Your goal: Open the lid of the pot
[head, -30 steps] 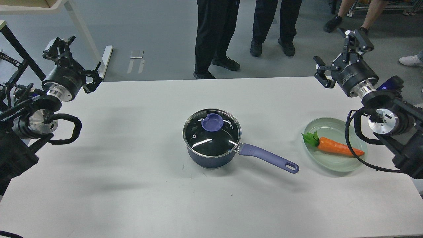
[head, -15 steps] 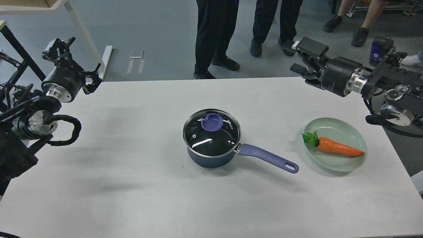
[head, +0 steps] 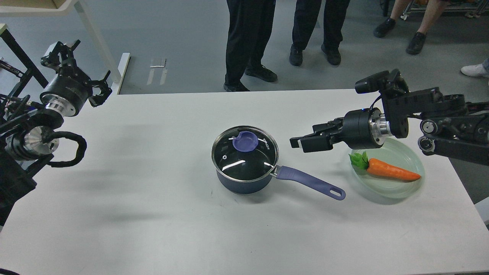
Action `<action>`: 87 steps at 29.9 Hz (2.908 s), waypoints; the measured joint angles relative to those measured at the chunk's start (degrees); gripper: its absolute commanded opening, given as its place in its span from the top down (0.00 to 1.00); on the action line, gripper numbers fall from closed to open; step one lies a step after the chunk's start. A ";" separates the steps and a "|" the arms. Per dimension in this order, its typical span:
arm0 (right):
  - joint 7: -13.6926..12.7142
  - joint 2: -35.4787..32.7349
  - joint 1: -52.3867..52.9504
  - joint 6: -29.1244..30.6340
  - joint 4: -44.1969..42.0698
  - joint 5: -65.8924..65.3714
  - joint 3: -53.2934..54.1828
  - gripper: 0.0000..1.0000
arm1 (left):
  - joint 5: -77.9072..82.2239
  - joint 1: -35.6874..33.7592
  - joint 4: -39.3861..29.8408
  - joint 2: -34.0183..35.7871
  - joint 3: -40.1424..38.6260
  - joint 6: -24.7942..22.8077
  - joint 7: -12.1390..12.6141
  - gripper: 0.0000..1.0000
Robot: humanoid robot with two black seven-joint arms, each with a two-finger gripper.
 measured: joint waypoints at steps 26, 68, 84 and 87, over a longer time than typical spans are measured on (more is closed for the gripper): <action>-0.32 11.90 1.46 -0.02 -2.41 -10.74 -8.49 0.45 | 1.62 -0.42 0.00 0.68 -0.06 -0.63 0.07 0.01; -0.85 11.12 2.25 0.59 -1.98 -10.90 -10.77 0.75 | 59.37 -4.58 -21.73 1.95 -0.07 2.50 0.49 0.01; -0.82 11.04 2.09 0.75 -1.98 -10.89 -10.86 0.75 | 107.61 -6.39 -29.99 -4.74 6.18 9.86 0.70 0.01; -0.82 11.06 2.09 0.77 -1.99 -10.90 -10.86 0.75 | 114.54 -6.91 -29.67 -5.86 10.44 13.35 0.76 0.01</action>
